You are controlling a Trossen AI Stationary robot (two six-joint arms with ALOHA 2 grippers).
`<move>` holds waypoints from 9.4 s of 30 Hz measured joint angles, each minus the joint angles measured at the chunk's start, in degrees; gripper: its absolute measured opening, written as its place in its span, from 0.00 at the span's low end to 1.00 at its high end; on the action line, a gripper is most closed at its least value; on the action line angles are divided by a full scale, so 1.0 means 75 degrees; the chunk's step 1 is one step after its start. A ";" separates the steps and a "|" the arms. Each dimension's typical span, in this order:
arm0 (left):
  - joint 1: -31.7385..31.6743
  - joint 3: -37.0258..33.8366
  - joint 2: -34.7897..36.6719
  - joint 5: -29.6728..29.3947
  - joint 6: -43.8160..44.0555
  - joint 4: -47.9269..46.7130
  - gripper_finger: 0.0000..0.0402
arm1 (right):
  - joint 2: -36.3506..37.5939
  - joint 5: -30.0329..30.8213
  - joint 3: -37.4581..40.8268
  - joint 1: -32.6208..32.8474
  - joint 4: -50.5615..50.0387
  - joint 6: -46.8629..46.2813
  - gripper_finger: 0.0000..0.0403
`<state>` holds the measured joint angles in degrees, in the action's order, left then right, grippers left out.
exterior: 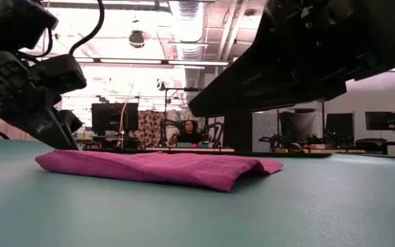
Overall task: Roll towel
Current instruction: Fold the pink towel
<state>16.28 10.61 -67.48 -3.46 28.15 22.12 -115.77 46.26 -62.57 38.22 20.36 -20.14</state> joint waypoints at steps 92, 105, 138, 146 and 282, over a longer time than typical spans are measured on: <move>-0.1084 0.0009 -0.1008 0.1809 0.1972 0.1037 0.29 | -0.0004 -0.0190 0.0000 0.0073 0.0036 -0.0526 0.47; -0.0532 0.0014 -0.1014 0.2039 0.2893 0.1491 0.29 | -0.0006 -0.0190 0.0000 0.0035 0.0038 -0.0530 0.47; -0.1251 0.0178 -0.0997 0.0228 0.1590 0.0319 0.29 | -0.0006 -0.0188 0.0000 -0.0072 0.0030 -0.0915 0.47; -0.1222 0.0172 -0.1005 0.1662 0.2447 0.1186 0.29 | -0.0006 -0.0190 0.0000 -0.0070 0.0033 -0.0917 0.47; 0.1787 0.0212 -0.1705 -0.1422 0.5848 0.0741 0.29 | -0.0006 -0.0402 0.0003 -0.0058 0.0318 -0.0920 0.47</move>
<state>29.68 12.20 -80.27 -14.12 72.01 27.67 -115.81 43.24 -62.54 37.78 22.75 -27.04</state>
